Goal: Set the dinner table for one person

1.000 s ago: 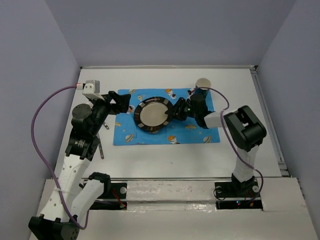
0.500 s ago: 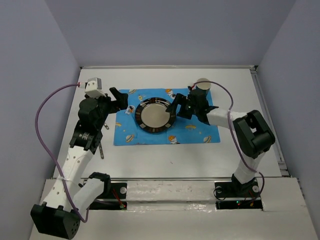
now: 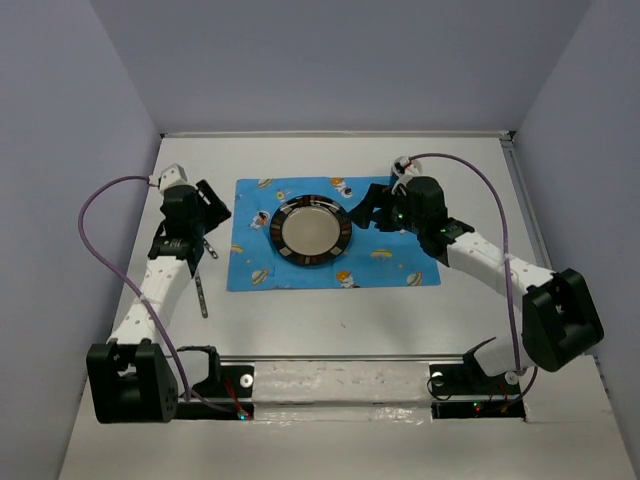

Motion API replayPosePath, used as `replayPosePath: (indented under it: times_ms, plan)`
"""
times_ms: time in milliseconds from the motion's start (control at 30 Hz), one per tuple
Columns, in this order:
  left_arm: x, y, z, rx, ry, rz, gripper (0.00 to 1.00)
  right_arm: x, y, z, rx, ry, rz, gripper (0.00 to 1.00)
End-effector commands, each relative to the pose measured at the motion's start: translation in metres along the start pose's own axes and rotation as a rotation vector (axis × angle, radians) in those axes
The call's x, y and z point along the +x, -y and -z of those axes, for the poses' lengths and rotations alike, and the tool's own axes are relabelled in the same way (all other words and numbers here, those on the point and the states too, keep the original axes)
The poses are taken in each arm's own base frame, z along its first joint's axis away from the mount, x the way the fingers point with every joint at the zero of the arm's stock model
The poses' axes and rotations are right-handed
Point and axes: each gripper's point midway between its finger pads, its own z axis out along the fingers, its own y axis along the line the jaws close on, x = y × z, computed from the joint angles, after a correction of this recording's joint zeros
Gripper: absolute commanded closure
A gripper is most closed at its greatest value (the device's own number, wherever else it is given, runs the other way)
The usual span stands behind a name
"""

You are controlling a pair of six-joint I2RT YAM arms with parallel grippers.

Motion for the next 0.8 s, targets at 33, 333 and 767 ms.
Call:
replayPosePath:
  times_ms: [33,333,767]
  plan:
    - [0.01,-0.059,-0.03,-0.167,-0.049,0.09,0.26,-0.001,-0.011,0.025,-0.039,0.03,0.066,0.16]
    - [0.037,-0.09,-0.065,-0.273,-0.163,0.066,0.34,0.005,-0.015,0.024,-0.074,0.018,0.054,0.2]
    - [0.057,-0.12,-0.103,-0.382,-0.253,0.034,0.49,0.005,-0.017,0.028,-0.086,0.031,0.049,0.21]
